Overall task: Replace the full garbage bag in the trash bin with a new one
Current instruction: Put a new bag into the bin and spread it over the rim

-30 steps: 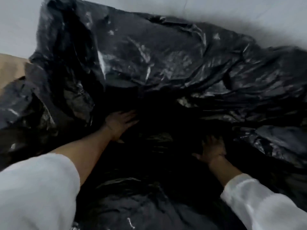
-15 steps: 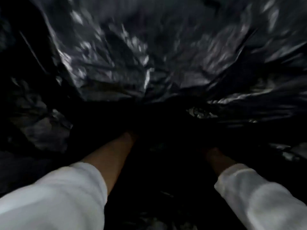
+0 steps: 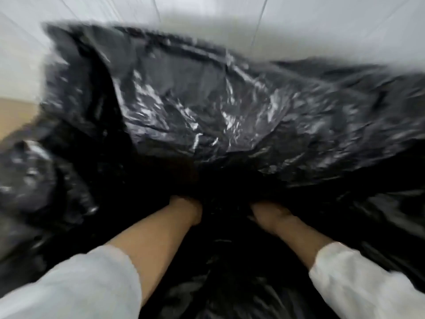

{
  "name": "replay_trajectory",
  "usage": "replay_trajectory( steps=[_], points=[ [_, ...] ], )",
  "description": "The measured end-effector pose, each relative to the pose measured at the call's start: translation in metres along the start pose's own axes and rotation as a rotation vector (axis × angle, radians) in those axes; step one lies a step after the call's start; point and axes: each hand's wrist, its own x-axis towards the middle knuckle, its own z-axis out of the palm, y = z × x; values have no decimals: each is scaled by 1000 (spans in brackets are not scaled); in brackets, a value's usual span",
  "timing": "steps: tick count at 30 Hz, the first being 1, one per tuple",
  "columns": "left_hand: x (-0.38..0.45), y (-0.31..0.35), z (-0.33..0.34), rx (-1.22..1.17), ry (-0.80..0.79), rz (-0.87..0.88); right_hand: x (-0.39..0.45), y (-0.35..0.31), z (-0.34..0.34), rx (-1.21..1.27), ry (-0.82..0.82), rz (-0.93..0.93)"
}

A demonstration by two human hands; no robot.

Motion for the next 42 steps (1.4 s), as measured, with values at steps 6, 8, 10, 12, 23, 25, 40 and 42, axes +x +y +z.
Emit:
replay_trajectory(
  steps=[6, 8, 10, 12, 23, 25, 40, 42],
  points=[
    [-151, -8, -26, 15, 840, 349, -121, -6, -36, -249, 676, -233],
    [-191, -27, -38, 116, 1361, 409, -159, 5, -50, -249, 1081, -258],
    [-210, -52, -51, 42, 1550, 209, -177, 25, -62, -277, 1212, -87],
    [-216, -77, -66, -107, 1381, -27, -183, 41, -69, -250, 1048, 147],
    [-190, -130, -68, -1401, 947, 2, -179, 91, -126, 735, 736, 97],
    [-208, -122, -53, -1368, 991, 90, -190, 82, -117, 767, 861, 108],
    [-247, -62, 155, -2076, 783, -109, -299, 1, 94, 1767, 570, 434],
    [-236, -62, 166, -1921, 818, -104, -292, 0, 109, 1487, 820, 514]
  ],
)
